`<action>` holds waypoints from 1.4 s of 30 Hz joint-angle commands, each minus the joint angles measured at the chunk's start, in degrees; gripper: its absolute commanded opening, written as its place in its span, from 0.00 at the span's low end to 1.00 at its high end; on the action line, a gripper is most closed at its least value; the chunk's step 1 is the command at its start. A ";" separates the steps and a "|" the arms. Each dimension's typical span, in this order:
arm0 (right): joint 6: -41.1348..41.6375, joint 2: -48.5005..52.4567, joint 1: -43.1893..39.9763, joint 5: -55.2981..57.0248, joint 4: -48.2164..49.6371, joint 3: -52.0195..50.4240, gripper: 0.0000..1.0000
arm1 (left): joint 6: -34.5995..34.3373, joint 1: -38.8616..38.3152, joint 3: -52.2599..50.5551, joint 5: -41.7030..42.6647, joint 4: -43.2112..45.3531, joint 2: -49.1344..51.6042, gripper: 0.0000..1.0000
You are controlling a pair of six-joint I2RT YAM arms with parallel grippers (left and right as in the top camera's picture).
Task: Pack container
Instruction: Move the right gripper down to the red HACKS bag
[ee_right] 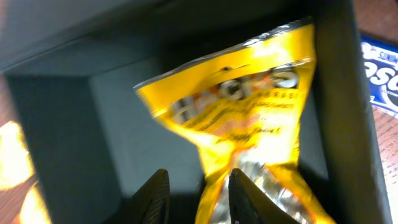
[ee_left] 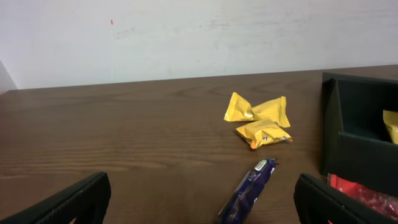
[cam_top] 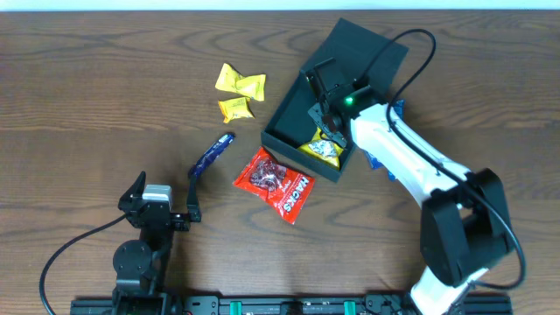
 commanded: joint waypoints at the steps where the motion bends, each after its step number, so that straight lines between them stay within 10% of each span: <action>1: -10.23 -4.42 2.21 -1.40 -0.11 1.95 0.35 | -0.22 -0.09 -0.61 0.07 -2.67 -0.13 0.95; 11: -33.33 -13.44 6.80 -12.09 -2.80 1.97 0.41 | -0.22 -0.09 -0.63 0.07 -2.67 -0.13 0.95; 14: -24.15 -13.92 8.33 -12.57 -9.97 1.95 0.30 | -0.22 -0.09 -0.63 0.07 -2.67 -0.13 0.95; 21: -8.26 -13.92 12.17 -10.78 -13.62 -2.12 0.56 | -0.20 -0.09 -0.63 0.07 -2.67 -0.13 0.95; 42: 3.39 -23.67 17.55 -14.14 8.24 -32.70 0.51 | -0.22 -0.09 -0.63 0.07 -2.67 -0.13 0.95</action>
